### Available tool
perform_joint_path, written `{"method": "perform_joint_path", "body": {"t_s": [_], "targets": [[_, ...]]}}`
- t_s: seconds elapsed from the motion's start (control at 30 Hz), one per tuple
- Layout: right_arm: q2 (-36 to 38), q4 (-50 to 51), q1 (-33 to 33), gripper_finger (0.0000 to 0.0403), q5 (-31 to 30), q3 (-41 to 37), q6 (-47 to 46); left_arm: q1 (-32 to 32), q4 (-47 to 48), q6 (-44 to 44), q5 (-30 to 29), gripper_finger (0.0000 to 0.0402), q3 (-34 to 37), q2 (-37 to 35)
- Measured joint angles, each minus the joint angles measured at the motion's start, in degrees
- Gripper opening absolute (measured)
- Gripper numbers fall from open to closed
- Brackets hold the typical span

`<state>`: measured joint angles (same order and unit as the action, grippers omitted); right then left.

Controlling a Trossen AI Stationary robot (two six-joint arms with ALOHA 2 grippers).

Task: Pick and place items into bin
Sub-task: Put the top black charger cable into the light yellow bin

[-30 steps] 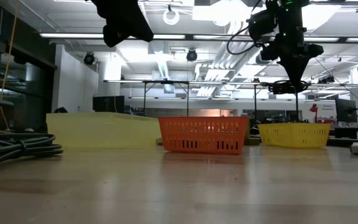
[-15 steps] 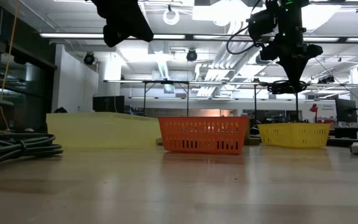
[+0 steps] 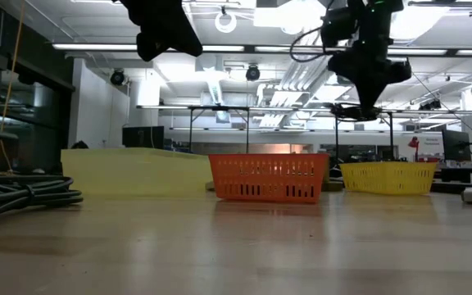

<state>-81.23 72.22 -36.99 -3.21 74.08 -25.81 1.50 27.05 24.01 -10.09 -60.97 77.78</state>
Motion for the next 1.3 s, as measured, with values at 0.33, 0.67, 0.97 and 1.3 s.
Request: {"method": "perform_joint_path", "body": {"t_s": [0.33,0.67,0.97,1.3], "targets": [[0.0,-12.0,7.0,0.0000,9.4,0.0,-4.2,0.0,-0.5,0.3,0.0,0.0014,0.0,0.0],[0.0,-28.8,16.9,0.0000,11.6,0.0,-10.5,0.0,-5.1,2.5,-4.5,0.0014,0.0,0.0],[0.0,-37.3,23.6,0.0000,0.9,0.0,-11.4,0.0,-15.1,15.4,-14.3,0.0015,0.0,0.0],[0.0,-42.0,26.8,0.0000,-1.2,0.0,-11.3,0.0,-17.1,22.7,-19.0,0.0056,0.0,0.0]]}}
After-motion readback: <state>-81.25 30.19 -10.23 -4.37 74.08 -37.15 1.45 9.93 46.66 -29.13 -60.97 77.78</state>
